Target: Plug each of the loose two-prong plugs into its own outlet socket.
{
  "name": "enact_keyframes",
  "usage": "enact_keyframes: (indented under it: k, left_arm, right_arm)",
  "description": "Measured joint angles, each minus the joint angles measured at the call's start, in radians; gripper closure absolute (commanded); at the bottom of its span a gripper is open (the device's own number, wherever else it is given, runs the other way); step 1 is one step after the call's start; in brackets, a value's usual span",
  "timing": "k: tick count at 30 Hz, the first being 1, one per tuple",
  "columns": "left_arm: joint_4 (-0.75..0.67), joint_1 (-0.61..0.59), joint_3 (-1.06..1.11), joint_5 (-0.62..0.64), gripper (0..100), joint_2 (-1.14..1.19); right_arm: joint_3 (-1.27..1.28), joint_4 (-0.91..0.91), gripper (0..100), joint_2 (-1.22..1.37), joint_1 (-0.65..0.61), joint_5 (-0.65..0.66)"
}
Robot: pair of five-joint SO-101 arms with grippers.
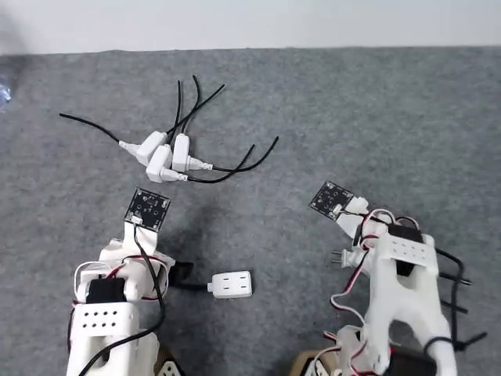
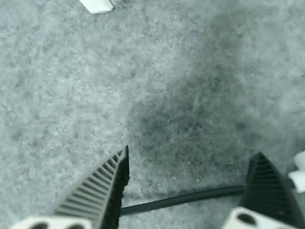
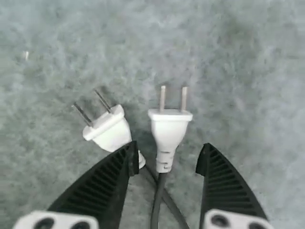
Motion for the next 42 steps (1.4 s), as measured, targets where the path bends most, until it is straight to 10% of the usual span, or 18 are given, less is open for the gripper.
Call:
enact_keyframes:
  k: [42]
  left_arm:
    - [0.000,0.000,0.000,0.008,63,0.000]
  right_arm:
    - [-0.249,0.003,83.1,0.336,-0.015,-0.049]
